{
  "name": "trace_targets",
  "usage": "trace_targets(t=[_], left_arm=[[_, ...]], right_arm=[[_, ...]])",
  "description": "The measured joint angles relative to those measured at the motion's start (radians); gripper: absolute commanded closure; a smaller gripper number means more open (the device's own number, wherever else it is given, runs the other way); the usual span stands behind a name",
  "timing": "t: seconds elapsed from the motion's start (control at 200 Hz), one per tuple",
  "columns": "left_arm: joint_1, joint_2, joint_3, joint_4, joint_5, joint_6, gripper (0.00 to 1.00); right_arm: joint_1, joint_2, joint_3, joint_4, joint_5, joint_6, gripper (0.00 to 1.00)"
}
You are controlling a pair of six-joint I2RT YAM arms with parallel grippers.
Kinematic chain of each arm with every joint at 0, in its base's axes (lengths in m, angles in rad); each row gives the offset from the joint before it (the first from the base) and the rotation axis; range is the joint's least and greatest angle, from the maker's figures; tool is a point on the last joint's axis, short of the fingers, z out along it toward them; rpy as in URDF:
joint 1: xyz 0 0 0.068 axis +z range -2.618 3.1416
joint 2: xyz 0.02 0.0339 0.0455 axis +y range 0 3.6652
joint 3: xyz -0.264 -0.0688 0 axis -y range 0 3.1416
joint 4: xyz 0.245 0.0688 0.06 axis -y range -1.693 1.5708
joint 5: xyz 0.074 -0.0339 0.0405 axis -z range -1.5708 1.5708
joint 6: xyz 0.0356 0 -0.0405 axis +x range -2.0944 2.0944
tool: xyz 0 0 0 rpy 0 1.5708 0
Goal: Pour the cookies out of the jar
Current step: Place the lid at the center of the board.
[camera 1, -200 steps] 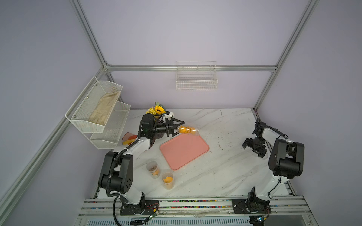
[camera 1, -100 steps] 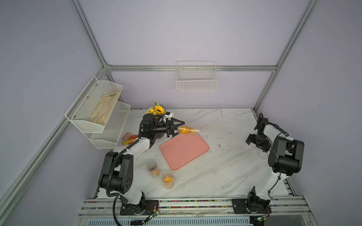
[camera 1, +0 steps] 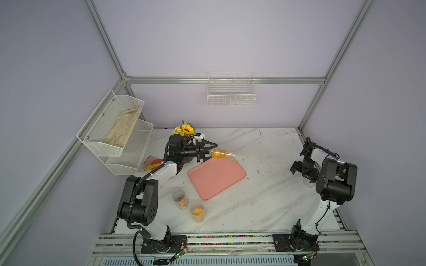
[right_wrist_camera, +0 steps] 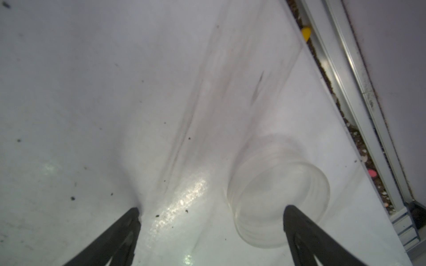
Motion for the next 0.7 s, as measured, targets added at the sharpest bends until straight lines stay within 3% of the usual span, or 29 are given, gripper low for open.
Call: trace_targets(t=[0.215, 0.475, 0.7], left_arm=[[0.0, 0.008, 0.0, 0.008, 0.006, 0.0, 0.44], [0.0, 0.011, 0.0, 0.016, 0.008, -0.001, 0.44], [0.0, 0.011, 0.0, 0.023, 0.01, -0.003, 0.44]], right_arm=[[0.012, -0.032, -0.034, 0.029, -0.041, 0.024, 0.03], [0.112, -0.069, -0.088, 0.04, -0.149, 0.074, 0.03], [0.032, -0.074, -0.006, -0.013, -0.056, 0.044, 0.03]])
